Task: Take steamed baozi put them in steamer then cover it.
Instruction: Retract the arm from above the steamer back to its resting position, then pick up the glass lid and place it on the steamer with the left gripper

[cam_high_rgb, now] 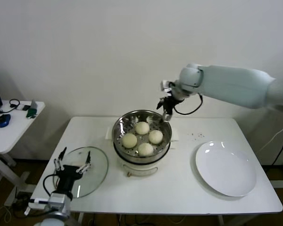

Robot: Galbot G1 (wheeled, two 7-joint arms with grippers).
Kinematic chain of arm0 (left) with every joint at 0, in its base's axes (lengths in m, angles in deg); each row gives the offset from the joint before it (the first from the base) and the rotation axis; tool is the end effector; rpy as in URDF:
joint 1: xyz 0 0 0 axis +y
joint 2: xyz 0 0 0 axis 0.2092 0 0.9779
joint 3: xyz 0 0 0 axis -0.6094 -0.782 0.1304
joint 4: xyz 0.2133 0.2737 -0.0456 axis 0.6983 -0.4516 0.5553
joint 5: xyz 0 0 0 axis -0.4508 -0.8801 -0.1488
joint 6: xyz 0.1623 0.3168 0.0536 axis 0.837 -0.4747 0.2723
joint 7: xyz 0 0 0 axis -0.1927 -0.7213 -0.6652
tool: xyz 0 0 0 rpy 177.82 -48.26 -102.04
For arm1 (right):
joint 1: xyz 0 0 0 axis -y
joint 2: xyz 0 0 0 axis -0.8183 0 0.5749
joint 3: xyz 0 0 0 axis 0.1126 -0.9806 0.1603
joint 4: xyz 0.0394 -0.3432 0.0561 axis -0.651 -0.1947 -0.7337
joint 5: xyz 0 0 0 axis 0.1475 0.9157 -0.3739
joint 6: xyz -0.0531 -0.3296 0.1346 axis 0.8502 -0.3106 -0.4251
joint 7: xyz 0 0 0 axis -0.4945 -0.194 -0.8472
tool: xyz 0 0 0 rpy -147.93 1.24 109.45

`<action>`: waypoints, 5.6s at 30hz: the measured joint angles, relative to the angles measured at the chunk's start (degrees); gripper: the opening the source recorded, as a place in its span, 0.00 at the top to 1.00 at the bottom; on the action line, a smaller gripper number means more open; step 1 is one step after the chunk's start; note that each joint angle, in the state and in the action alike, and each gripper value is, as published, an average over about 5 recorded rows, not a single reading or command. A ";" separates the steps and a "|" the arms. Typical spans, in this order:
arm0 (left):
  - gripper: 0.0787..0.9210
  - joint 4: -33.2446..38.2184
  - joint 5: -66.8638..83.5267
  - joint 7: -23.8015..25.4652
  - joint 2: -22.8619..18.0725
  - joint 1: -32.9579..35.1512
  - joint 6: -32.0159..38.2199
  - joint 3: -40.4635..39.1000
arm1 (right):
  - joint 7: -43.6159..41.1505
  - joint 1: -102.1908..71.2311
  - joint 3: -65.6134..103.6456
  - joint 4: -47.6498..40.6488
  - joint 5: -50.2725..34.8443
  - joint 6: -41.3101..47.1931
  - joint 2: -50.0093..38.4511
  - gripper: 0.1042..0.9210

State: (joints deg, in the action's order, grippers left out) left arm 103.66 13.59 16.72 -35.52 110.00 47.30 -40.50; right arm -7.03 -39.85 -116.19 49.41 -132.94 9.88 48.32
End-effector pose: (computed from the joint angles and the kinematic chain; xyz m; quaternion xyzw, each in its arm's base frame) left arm 0.1792 0.0577 -0.2818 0.0169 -0.9832 -0.1765 0.0437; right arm 0.5838 0.0028 -0.0304 0.5141 -0.6649 0.4661 0.2766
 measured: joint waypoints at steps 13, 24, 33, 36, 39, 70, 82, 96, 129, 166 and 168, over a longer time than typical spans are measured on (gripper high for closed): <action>0.12 -0.39 -2.94 3.33 -0.55 -0.34 1.64 -0.42 | 21.11 -23.31 26.67 12.82 1.80 -9.47 -23.10 0.12; 0.12 -0.35 -5.88 5.47 -1.08 -1.24 1.25 -1.05 | 29.11 -59.71 64.32 20.43 8.37 -13.83 -29.73 0.12; 0.12 -2.08 -10.98 6.80 -1.36 -1.19 1.92 -0.56 | 31.85 -87.73 94.51 26.17 15.14 -14.68 -23.31 0.12; 0.12 -3.25 -15.99 7.65 -1.31 -1.29 2.94 0.27 | 32.27 -94.99 102.69 27.90 17.15 -14.68 -19.36 0.12; 0.12 -4.10 -23.51 8.89 -1.45 -0.98 3.74 1.25 | 32.46 -101.18 109.68 29.41 18.87 -14.66 -15.16 0.12; 0.12 -23.95 -74.85 7.20 -2.03 -8.99 5.66 3.11 | 31.81 -125.41 135.23 31.92 26.93 -16.42 7.00 0.12; 0.12 -33.06 -75.18 3.74 -1.93 -15.34 6.39 2.53 | 31.73 -125.61 135.65 31.77 28.35 -16.59 9.01 0.12; 0.14 -37.15 -72.57 2.10 -1.51 -19.06 6.92 1.63 | 31.73 -124.85 134.37 31.02 30.60 -17.15 11.04 0.12; 0.92 -34.49 -68.32 1.67 0.16 -18.81 6.56 0.54 | 31.25 -123.78 133.05 28.32 35.68 -19.35 14.24 0.12; 0.92 -1.94 -73.39 14.76 12.44 -22.70 -23.90 -20.03 | 31.66 -118.28 129.85 23.18 38.16 -19.77 10.82 0.12; 0.92 -2.64 -73.73 16.55 12.00 -25.80 -25.63 -23.32 | 31.67 -118.14 129.90 22.91 38.42 -19.85 10.79 0.12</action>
State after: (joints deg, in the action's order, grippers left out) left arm 101.02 -60.14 33.27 -23.52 84.20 21.67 -63.82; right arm 24.63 -157.99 13.71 72.32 -94.52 -9.98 59.11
